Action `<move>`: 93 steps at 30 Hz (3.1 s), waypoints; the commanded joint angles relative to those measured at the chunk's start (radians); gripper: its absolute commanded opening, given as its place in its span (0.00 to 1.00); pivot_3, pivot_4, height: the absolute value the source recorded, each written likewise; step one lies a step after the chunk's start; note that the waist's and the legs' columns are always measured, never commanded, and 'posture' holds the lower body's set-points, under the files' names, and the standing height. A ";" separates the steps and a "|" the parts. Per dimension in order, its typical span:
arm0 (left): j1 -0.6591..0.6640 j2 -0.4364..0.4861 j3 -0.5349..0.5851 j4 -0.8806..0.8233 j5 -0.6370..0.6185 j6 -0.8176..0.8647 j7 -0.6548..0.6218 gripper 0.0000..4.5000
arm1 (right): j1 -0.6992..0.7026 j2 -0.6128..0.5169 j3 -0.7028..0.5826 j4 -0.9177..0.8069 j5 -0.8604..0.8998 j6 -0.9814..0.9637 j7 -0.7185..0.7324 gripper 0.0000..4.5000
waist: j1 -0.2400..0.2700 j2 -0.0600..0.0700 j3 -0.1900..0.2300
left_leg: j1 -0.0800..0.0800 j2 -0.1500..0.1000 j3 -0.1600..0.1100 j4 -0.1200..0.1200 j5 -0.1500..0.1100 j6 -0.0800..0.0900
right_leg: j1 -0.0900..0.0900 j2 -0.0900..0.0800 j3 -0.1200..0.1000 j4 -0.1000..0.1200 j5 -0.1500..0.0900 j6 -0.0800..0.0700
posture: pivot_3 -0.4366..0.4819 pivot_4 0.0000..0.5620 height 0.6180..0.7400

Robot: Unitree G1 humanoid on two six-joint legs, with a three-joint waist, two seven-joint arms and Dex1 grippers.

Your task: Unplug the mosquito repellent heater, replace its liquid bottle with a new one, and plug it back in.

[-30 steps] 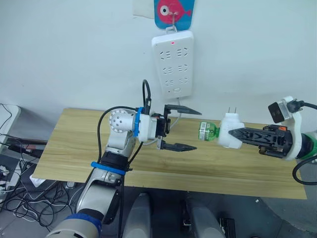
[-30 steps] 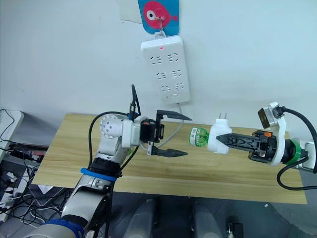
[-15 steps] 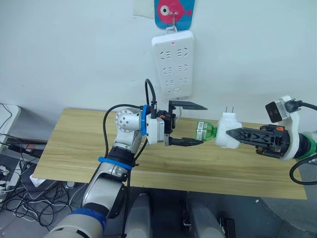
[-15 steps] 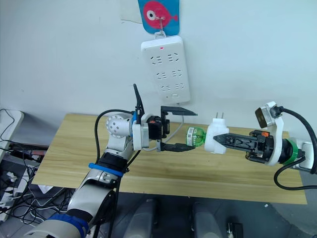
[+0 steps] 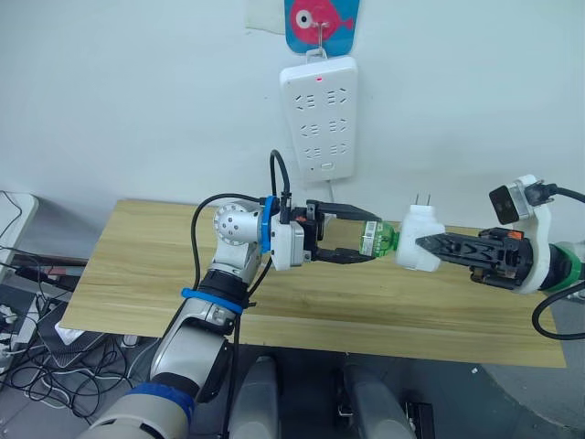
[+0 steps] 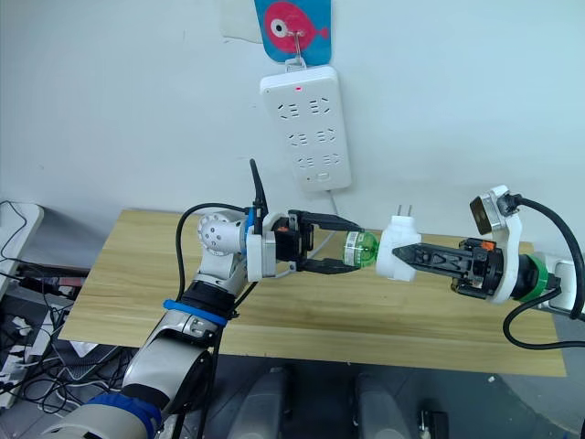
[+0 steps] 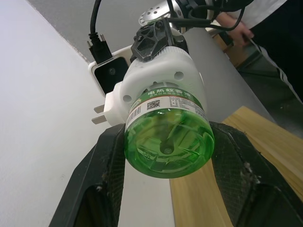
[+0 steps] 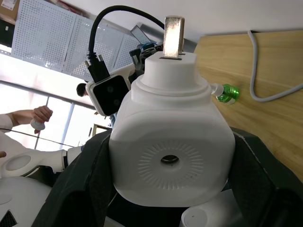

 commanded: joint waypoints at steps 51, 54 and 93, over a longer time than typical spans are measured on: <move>-0.109 0.248 0.146 -0.275 -0.603 2.199 0.229 0.50 | 0.198 -0.215 -0.134 0.013 -0.071 -0.022 -0.089 0.66 | -0.013 0.000 0.000 | 0.000 0.001 -0.003 0.000 0.001 -0.002 | 0.000 0.000 0.001 -0.001 0.000 0.000 | 0.49 0.58 1.00; -0.093 0.235 0.166 -0.286 -0.603 2.178 0.255 0.50 | 0.228 -0.201 -0.110 -0.032 -0.195 -0.047 -0.185 0.66 | -0.014 0.000 0.000 | 0.001 0.001 -0.003 -0.001 0.001 -0.002 | 0.000 0.000 0.001 -0.001 0.000 0.000 | 0.49 0.58 1.00; -0.011 0.186 0.204 -0.404 -0.648 2.198 0.356 0.50 | 0.004 0.101 0.249 0.367 -1.329 -0.115 0.065 0.66 | -0.011 0.000 0.003 | 0.001 0.001 -0.003 -0.001 0.002 -0.003 | -0.001 0.000 0.002 -0.001 0.000 0.000 | 0.53 0.63 1.00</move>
